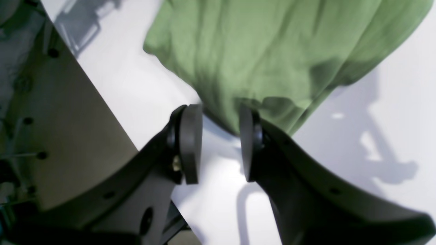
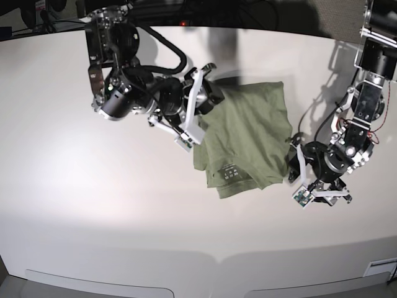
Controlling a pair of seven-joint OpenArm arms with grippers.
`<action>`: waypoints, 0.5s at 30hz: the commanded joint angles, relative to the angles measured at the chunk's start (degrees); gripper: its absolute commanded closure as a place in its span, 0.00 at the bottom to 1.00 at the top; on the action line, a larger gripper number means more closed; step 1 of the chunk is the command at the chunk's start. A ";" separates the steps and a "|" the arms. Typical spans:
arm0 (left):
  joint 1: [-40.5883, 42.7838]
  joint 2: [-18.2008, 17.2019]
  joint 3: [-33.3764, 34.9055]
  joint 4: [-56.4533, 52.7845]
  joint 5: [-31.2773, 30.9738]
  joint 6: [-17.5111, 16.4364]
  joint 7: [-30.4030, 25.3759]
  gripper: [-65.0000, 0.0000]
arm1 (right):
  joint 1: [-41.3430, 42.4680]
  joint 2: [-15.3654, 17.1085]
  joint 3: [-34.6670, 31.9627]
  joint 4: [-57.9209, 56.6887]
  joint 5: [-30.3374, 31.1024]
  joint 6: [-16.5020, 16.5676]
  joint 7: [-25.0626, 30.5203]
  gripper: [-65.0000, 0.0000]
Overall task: Fold the T-shirt properly
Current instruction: 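Grasp the bundle's edges with both grippers and square it into a neat rectangle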
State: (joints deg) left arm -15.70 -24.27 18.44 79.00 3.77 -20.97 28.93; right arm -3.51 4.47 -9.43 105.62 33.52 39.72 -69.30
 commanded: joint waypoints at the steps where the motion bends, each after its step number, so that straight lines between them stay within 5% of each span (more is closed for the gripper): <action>1: -1.46 -0.48 -0.37 0.85 -1.42 0.63 -0.48 0.41 | 0.79 -0.04 0.04 1.77 1.40 0.28 1.55 0.70; 4: -1.64 -0.50 -0.37 0.94 -6.38 1.66 3.76 0.41 | 0.85 -0.04 0.04 2.12 0.44 0.28 6.56 0.70; 10: -1.57 -0.68 -0.61 5.44 -12.68 12.13 12.55 0.41 | 2.05 -0.04 1.68 2.16 -10.12 0.28 17.38 0.70; 15: 0.35 -0.33 -4.37 13.66 -17.77 12.41 13.84 0.41 | 4.57 -0.04 8.20 2.16 -12.57 -2.23 18.91 0.70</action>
State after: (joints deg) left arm -14.24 -23.90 14.59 91.81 -14.28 -8.93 43.75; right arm 0.16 4.45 -1.08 106.65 19.99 37.50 -51.86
